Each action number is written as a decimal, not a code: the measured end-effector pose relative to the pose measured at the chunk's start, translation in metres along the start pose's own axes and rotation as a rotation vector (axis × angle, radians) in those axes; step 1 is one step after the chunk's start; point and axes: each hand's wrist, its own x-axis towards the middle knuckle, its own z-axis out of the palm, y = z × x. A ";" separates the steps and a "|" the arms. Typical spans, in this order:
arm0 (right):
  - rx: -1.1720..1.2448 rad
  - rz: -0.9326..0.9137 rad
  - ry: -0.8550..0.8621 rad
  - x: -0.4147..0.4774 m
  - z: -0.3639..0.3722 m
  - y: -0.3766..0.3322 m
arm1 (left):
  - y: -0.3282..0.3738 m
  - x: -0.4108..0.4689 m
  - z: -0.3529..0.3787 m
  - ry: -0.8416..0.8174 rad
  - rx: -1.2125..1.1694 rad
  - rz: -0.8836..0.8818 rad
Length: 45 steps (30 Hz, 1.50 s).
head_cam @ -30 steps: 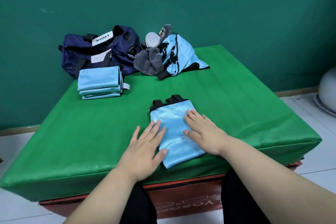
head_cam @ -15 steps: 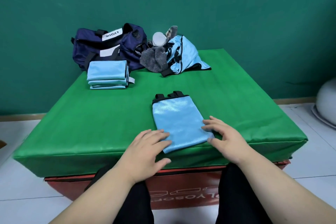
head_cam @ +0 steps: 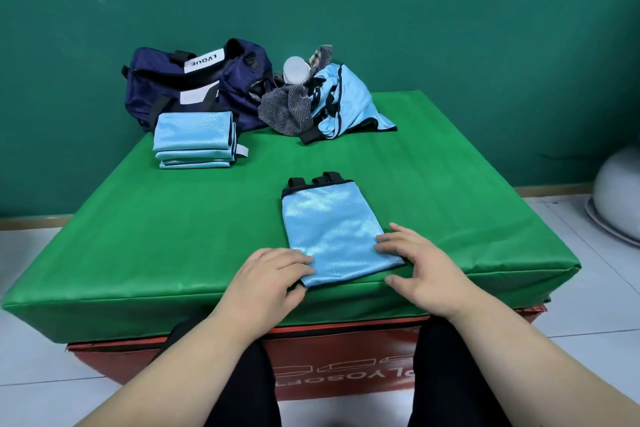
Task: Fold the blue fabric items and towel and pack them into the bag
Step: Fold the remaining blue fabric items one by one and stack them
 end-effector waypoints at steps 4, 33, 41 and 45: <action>-0.050 -0.020 0.003 0.005 0.006 0.003 | 0.002 0.001 -0.006 0.025 -0.135 -0.150; -0.155 0.415 0.323 0.108 0.028 -0.042 | 0.000 0.070 -0.011 0.121 -0.258 -0.803; -0.266 0.467 0.247 0.125 0.031 -0.038 | -0.013 0.072 -0.014 0.039 0.060 -0.728; -0.329 0.494 0.256 0.129 0.031 -0.040 | -0.005 0.067 0.002 -0.067 0.161 -0.307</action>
